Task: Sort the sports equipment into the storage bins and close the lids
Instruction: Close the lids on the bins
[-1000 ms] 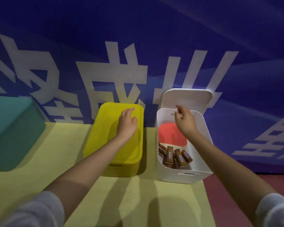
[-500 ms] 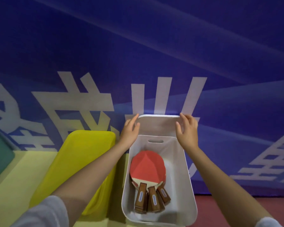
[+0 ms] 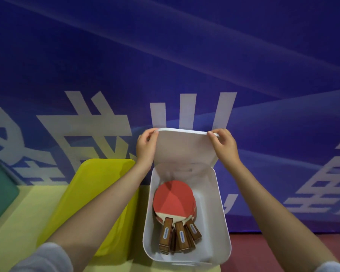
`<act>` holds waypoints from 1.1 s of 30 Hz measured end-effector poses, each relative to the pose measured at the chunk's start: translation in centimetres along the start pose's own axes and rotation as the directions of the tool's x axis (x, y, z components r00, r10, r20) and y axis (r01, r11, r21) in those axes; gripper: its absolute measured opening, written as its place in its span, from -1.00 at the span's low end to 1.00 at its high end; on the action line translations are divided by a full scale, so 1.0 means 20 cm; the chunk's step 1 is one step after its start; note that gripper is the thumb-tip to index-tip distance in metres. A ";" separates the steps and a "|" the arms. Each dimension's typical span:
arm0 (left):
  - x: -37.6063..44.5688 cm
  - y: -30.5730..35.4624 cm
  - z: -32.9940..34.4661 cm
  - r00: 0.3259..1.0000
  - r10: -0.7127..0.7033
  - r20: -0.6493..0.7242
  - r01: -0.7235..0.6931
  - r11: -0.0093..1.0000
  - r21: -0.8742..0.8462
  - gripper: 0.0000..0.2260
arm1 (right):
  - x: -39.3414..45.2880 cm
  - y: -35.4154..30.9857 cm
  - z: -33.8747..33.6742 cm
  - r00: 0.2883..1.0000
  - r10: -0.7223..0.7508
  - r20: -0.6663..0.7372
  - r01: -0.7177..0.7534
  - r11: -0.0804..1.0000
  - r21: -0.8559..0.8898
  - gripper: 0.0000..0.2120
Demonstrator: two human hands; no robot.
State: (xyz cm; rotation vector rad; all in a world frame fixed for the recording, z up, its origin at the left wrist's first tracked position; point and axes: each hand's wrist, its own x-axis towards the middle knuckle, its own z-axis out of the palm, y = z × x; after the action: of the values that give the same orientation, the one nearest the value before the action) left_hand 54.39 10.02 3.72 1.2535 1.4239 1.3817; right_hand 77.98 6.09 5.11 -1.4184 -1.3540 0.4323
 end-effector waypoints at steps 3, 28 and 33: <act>-0.14 0.17 -0.07 0.999 0.025 0.028 -0.023 0.996 -0.090 -0.72 | -0.10 -0.16 -0.04 0.999 -0.048 -0.018 0.048 0.998 0.039 -0.85; -1.03 -0.32 -0.45 0.932 -0.181 0.314 0.083 0.950 0.302 -0.50 | -1.36 -0.01 0.07 0.849 0.518 -0.101 -0.527 0.821 -0.220 -0.48; -1.12 -0.42 -0.44 0.928 -0.171 0.332 0.052 0.940 0.338 -0.48 | -1.41 0.06 0.01 0.853 0.512 -0.099 -0.521 0.827 -0.209 -0.45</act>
State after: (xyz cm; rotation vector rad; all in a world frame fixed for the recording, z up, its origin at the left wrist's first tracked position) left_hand 49.68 -12.99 -5.81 1.5153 1.4710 0.8055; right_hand 70.34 -18.08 -7.13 -1.9886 -0.9914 0.6105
